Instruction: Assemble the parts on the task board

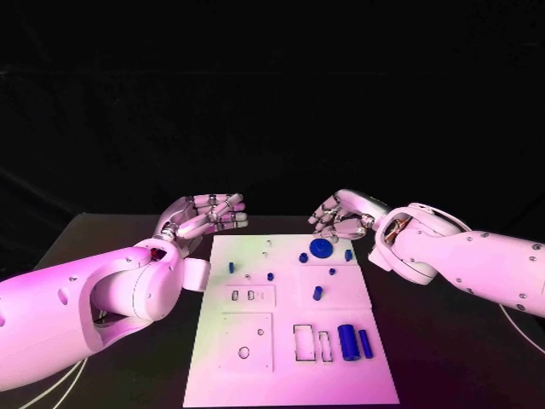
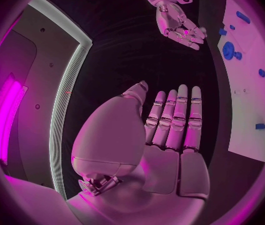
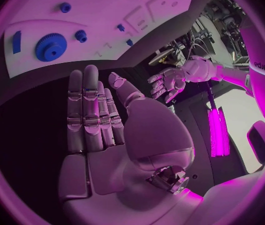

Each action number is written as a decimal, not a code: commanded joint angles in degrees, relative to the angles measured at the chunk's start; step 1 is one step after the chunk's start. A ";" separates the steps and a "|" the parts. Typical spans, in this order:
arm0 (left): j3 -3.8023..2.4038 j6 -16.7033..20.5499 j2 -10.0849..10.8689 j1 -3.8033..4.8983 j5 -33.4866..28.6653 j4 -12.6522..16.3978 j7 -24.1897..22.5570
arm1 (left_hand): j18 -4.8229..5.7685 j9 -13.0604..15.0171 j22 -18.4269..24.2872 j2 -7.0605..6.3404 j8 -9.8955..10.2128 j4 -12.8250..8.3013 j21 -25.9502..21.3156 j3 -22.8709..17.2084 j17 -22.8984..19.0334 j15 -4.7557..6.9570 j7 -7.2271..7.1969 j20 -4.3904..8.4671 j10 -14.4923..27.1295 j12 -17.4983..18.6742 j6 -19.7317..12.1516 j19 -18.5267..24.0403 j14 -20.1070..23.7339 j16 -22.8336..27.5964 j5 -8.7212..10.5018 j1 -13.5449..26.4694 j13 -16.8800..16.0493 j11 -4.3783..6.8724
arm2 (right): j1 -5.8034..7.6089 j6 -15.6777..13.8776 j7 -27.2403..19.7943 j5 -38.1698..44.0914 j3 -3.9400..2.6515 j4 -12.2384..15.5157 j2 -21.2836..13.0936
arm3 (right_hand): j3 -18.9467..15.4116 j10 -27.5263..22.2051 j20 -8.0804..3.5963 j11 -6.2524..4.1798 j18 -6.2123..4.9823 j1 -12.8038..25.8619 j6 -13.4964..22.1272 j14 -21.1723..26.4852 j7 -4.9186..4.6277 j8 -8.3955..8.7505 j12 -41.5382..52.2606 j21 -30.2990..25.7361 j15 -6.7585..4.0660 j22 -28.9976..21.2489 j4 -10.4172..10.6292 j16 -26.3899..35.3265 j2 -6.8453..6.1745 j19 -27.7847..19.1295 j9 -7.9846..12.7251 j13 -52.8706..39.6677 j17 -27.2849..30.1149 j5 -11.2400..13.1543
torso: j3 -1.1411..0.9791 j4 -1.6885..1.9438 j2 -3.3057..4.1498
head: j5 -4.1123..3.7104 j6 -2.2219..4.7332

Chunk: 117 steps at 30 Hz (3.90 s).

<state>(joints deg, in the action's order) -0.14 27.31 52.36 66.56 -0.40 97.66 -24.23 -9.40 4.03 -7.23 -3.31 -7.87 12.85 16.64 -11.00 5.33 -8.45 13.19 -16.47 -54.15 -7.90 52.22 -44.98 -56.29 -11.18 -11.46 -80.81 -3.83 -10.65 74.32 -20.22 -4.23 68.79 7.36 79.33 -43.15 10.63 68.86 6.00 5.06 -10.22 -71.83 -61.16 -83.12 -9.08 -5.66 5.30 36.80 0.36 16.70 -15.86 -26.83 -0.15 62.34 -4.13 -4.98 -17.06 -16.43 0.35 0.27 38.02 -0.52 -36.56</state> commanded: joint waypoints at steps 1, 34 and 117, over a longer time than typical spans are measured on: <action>-0.12 -3.32 0.59 0.56 1.06 1.36 0.30 | -1.12 -0.09 0.09 0.05 0.22 -0.26 0.23 -0.02 0.03 0.04 -0.03 0.15 -0.54 0.36 0.46 -0.45 -0.58 0.31 -0.01 -0.51 0.07 0.03 | 0.38 4.21 5.54 14.25 -0.03 0.69 0.29 | 0.70 -0.21 -0.67 -0.55 -0.10 0.63 -0.59 -3.03 0.28 0.52 -0.36 4.06 -0.36 2.65 0.03 -11.14 -0.61 1.76 0.01 -0.47 -8.62 -0.51 | 0.00 0.08 2.01 | -0.15 0.25; -0.56 -3.37 2.56 2.05 -0.09 5.25 1.11 | -1.15 -0.29 0.30 0.07 1.13 -0.33 0.33 0.01 -0.06 -0.09 0.33 0.26 -0.27 1.37 0.27 -1.09 -0.99 1.18 0.00 -0.40 0.18 -0.24 | 0.58 8.85 11.93 25.74 -0.04 0.76 3.34 | 6.80 -3.10 0.04 -0.16 5.34 3.80 -1.71 -4.17 0.78 1.50 0.30 37.58 -0.14 46.38 2.43 -54.85 -3.87 15.94 -0.33 -2.88 -56.70 -4.18 | -0.16 0.92 5.80 | -0.52 0.85; -0.66 -4.08 2.60 3.09 -1.22 4.15 1.77 | -1.11 -0.30 0.61 0.51 1.80 -0.67 0.11 -0.41 -0.16 -0.21 0.39 0.24 -0.14 2.09 0.23 -1.09 -1.08 1.99 -0.07 -0.85 0.16 -0.35 | 0.50 -1.20 9.21 23.30 -0.99 -9.21 15.09 | 14.27 0.59 -0.72 -1.30 6.22 -0.70 -5.40 -4.55 1.60 -0.28 1.49 42.37 -1.03 53.66 3.47 -57.81 -1.71 17.32 -2.99 -3.83 -60.51 1.31 | 0.16 2.50 7.83 | -1.00 2.36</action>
<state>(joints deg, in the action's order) -0.73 24.36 55.12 69.49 -1.46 101.73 -22.19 -9.35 3.81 -6.66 -3.01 -6.39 12.55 16.64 -11.32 5.25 -8.60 13.18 -16.27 -54.32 -6.20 52.20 -45.57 -56.86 -9.52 -11.43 -81.10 -3.73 -10.88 74.85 -23.38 5.48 91.99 6.39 70.29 -28.30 24.75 69.43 5.01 3.67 -4.38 -71.77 -66.74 -84.02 -7.35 -6.15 6.53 79.10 -0.64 70.40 -12.46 -84.46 -2.22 79.63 -7.11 -8.20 -74.91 -15.03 0.50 2.66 45.77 -1.55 -34.10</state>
